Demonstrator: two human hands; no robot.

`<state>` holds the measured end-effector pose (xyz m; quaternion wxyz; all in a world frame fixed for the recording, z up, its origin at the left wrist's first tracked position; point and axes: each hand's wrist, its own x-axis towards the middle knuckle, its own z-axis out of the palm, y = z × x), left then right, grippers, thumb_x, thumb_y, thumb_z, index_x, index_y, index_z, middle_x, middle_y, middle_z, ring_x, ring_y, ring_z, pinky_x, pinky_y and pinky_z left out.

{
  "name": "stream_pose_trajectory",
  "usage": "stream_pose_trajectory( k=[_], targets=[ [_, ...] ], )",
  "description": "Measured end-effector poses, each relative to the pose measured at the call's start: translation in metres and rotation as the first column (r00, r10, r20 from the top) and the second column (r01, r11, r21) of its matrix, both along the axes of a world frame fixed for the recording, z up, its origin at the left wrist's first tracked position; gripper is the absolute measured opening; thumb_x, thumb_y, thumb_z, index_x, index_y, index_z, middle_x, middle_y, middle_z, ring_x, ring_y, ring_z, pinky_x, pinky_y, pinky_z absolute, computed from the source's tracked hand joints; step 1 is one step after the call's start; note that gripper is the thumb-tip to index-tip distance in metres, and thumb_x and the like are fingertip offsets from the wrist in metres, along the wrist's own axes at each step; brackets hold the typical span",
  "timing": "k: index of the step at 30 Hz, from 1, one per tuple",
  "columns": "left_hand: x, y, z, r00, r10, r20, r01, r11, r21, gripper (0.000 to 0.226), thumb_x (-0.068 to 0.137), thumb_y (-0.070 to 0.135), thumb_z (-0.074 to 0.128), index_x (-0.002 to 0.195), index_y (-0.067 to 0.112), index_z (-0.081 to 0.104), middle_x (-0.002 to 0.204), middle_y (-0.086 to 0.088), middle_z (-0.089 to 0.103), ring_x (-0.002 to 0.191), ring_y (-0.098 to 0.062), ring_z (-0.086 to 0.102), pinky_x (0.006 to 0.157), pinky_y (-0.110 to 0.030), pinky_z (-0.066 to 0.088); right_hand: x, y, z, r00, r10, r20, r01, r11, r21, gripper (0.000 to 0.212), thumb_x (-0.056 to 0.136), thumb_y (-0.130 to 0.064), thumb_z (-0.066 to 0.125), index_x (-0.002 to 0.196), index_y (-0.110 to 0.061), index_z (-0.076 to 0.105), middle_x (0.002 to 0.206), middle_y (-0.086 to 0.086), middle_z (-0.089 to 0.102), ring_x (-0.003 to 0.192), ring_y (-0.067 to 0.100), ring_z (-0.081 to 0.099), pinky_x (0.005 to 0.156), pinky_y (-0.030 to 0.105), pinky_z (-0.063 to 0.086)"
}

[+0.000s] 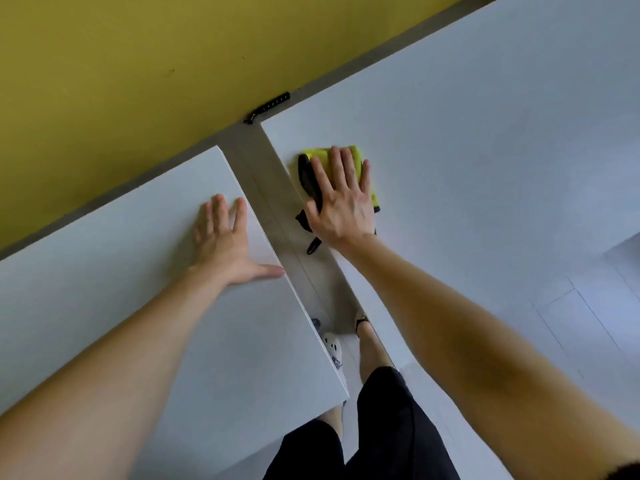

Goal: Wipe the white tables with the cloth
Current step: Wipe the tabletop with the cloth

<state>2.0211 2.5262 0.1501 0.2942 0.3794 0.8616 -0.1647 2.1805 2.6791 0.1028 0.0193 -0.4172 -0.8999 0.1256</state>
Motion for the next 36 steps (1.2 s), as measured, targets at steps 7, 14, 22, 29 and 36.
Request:
stream_pose_trajectory(
  k=[7, 14, 22, 29, 36],
  targets=[
    [0.06, 0.048, 0.032, 0.997, -0.062, -0.048, 0.067, 0.993, 0.097, 0.121, 0.072, 0.044, 0.097, 0.167, 0.025, 0.024, 0.163, -0.014, 0.028, 0.155, -0.035, 0.031, 0.114, -0.053, 0.046, 0.174, -0.092, 0.011, 0.944, 0.323, -0.062, -0.326, 0.945, -0.041, 0.082, 0.097, -0.041, 0.054, 0.173, -0.028, 0.026, 0.182, 0.008, 0.01, 0.17, 0.029, 0.001, 0.134, 0.063, 0.007],
    [0.131, 0.108, 0.042, 0.931, -0.364, -0.028, 0.364, 0.918, 0.158, 0.144, 0.069, 0.067, 0.094, 0.171, 0.025, 0.001, 0.178, -0.02, 0.004, 0.167, -0.037, 0.004, 0.129, -0.053, 0.028, 0.281, 0.046, 0.003, 0.989, -0.138, 0.046, 0.136, 0.989, 0.051, 0.08, 0.099, -0.045, 0.055, 0.172, -0.036, 0.025, 0.182, 0.003, 0.015, 0.17, 0.025, 0.003, 0.133, 0.066, -0.001],
    [0.165, 0.13, 0.023, 0.907, -0.417, -0.057, 0.418, 0.908, 0.012, 0.167, 0.055, 0.07, 0.098, 0.169, 0.031, -0.018, 0.178, -0.023, -0.011, 0.167, -0.042, -0.005, 0.131, -0.061, 0.024, 0.232, -0.059, 0.006, 0.995, 0.002, -0.095, -0.003, 1.0, -0.01, 0.087, 0.096, -0.042, 0.064, 0.173, -0.023, 0.027, 0.181, 0.014, 0.012, 0.169, 0.031, 0.002, 0.135, 0.062, 0.007],
    [0.158, 0.133, 0.009, 0.893, -0.443, -0.077, 0.445, 0.895, 0.008, 0.17, 0.053, 0.074, 0.097, 0.168, 0.029, -0.019, 0.177, -0.026, -0.008, 0.166, -0.047, -0.002, 0.132, -0.057, 0.028, 0.288, 0.113, 0.005, 0.979, -0.156, 0.132, 0.141, 0.983, 0.115, 0.082, 0.101, -0.068, 0.045, 0.173, -0.034, 0.022, 0.183, 0.011, 0.006, 0.169, 0.032, -0.004, 0.129, 0.073, -0.007],
    [0.156, 0.132, 0.012, 0.903, -0.418, -0.102, 0.425, 0.903, 0.062, 0.169, 0.048, 0.075, 0.098, 0.169, 0.035, -0.013, 0.179, -0.019, -0.002, 0.168, -0.039, 0.002, 0.126, -0.052, 0.039, 0.239, 0.067, 0.0, 0.999, -0.021, -0.05, 0.025, 0.997, 0.078, 0.087, 0.101, -0.059, 0.049, 0.173, -0.018, 0.023, 0.181, 0.018, 0.013, 0.169, 0.036, 0.006, 0.132, 0.067, 0.007]
  ],
)
